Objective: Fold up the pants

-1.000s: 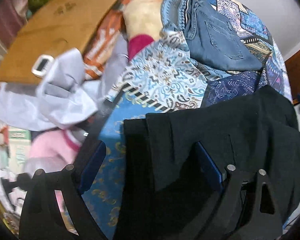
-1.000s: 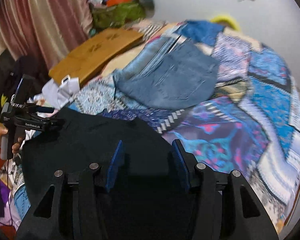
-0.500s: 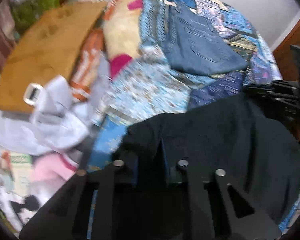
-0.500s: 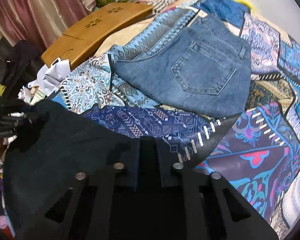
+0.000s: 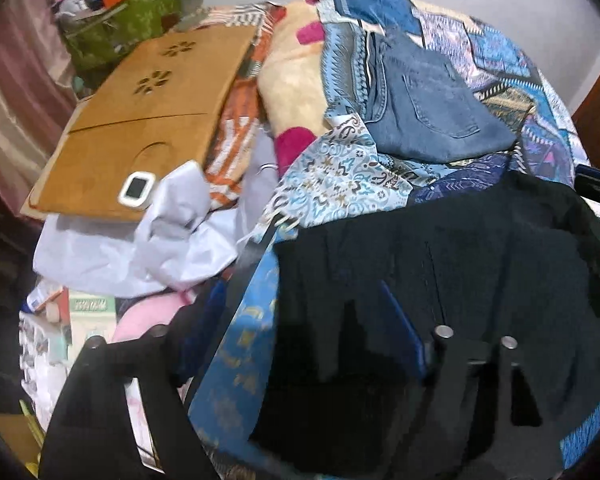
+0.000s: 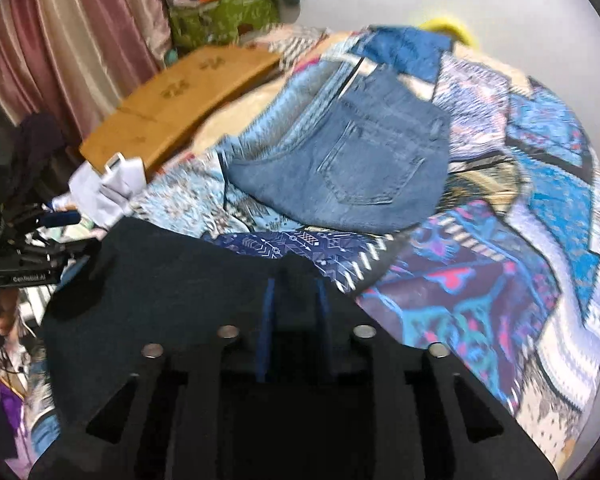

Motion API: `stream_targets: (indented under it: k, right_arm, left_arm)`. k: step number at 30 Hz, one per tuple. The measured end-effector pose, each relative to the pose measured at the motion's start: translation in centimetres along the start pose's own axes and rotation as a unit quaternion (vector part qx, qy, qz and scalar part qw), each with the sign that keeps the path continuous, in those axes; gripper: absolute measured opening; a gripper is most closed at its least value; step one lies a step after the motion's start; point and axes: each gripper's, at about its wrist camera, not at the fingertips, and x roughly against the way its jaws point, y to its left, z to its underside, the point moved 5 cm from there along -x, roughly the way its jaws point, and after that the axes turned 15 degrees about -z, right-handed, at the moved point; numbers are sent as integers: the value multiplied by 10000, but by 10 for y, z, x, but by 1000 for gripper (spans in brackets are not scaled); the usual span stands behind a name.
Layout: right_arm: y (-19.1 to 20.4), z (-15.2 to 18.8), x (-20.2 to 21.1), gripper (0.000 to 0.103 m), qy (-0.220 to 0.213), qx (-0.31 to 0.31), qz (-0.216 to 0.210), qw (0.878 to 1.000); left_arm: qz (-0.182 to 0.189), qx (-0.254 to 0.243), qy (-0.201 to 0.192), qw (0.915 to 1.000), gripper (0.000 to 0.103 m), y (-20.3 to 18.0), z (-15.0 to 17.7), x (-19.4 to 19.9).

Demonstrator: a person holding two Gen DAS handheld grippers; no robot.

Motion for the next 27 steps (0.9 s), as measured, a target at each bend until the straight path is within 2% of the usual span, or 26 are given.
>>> stream_targets:
  k: [2,4,7,10,11,12,13,14,15,16,17,19,23,25,27]
  right_arm:
    - [7,11,21,40,-187,56,52,9998]
    - [13,25,35,44,-265,84,127,9995]
    - [21,52,51,45,-289,-11,74,9996]
    - [26,80,58,46,-257,-141,92,9995]
    - [27,90,59,46,-240,-204,88,9995]
    - [27,98,61,46,-225,-262,81,9994]
    - [27,108,61,46,-211,-345,71,9992]
    - [27,115,61,46,-201,-414,68,9989]
    - [25,123,62,46,-169,-500,69,9986]
    - [24,129,62,46,-160,-576,85,9982]
    - [23,134,62,46,-161,-649,85,9977]
    - [20,145,62,46,-149,-832,33,9964]
    - [21,157,72,46,-308,-1046,-61,9940]
    - [22,159,79,46,-371,-1085,-84,9934]
    - [25,159,83,46,-382,-1027,-62,9940]
  left_arm:
    - [97,84,113,9999,85,7,14,5]
    - [352,163,380,9985,85,7,33,5]
    - [765,136,861,9933,85,-3,57,-3]
    - [881,108,1056,9904,84,-17,78,-9]
    - [911,93,1053,9902,79,-21,82,-8]
    - [975,66,988,9903,69,-23,84,-5]
    - [998,55,860,9913,65,-24,85,-1]
    - [904,50,755,9930,56,-23,85,3]
    - [903,51,678,9936,41,-22,86,6]
    - [634,33,558,9964,29,-17,86,10]
    - [455,-9,466,9979,24,-14,86,13]
    - [467,110,270,9985,22,-4,84,21]
    - [144,194,24,9997,22,15,76,30]
    - [-37,125,184,9997,23,15,76,19]
    - [-394,-86,421,9983,26,14,80,8]
